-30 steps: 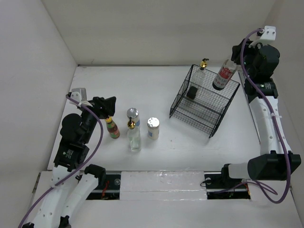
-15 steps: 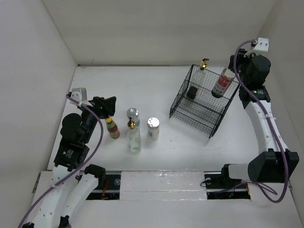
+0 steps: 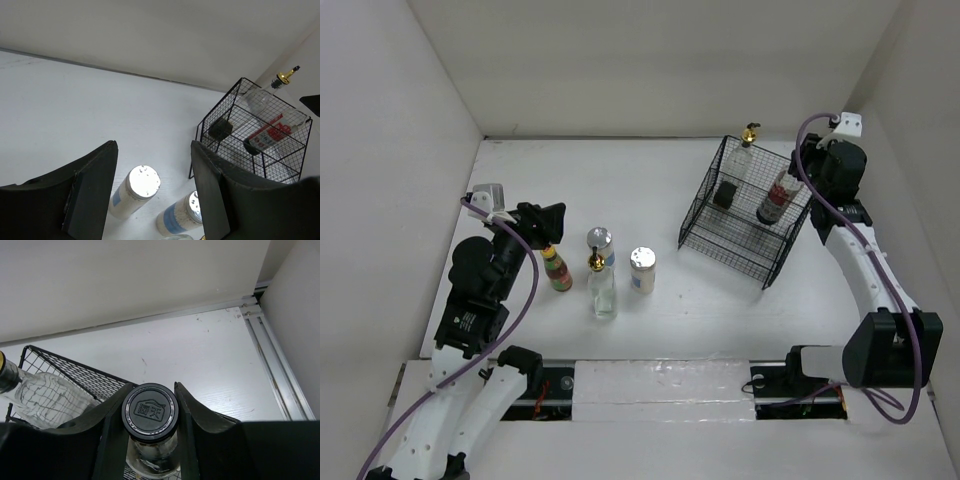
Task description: Organize the condiment bottles
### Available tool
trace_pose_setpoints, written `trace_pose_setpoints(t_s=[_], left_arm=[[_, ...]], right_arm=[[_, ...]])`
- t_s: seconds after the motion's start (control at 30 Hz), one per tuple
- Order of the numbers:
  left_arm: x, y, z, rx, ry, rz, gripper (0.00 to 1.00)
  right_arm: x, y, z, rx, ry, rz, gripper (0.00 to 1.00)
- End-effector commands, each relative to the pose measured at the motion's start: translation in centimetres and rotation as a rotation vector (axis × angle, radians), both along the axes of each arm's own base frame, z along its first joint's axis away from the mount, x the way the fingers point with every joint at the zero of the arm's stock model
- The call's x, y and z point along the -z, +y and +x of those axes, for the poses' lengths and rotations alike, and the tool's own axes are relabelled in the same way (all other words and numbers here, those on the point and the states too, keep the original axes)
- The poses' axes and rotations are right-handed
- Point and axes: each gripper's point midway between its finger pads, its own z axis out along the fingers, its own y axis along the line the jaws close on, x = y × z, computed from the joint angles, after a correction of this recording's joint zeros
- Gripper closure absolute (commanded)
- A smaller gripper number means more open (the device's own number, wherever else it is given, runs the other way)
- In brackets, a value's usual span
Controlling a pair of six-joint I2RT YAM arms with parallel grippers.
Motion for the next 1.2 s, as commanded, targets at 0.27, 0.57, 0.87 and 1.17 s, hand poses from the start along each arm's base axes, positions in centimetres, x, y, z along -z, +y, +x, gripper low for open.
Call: trace_pose_setpoints(t_s=[0.27,0.57,0.87,1.17], left_arm=[[-0.6,-0.2,0.2,0.008,-0.029,-0.018,0.44],[-0.6,-0.3,0.1,0.017,-0.03,-0.018,0.44],[-0.6,-0.2,0.2,0.008,-0.029,-0.018,0.44],[0.1,2.0,0.9,-0.14,0.024,-0.07,0.34]], right_arm=[[-5.3,1.6,0.6,-0.005,-0.196,-0.005,0.56],[-5.5,2.3,0.5,-0.004,-0.174,-0.013,0.47],[-12.3,6.2,-3.1,-0.136,-0.304,-0.019,0.23],[-5.5,25.7,-9.9,-0.869,-0.149,0.012,0.76]])
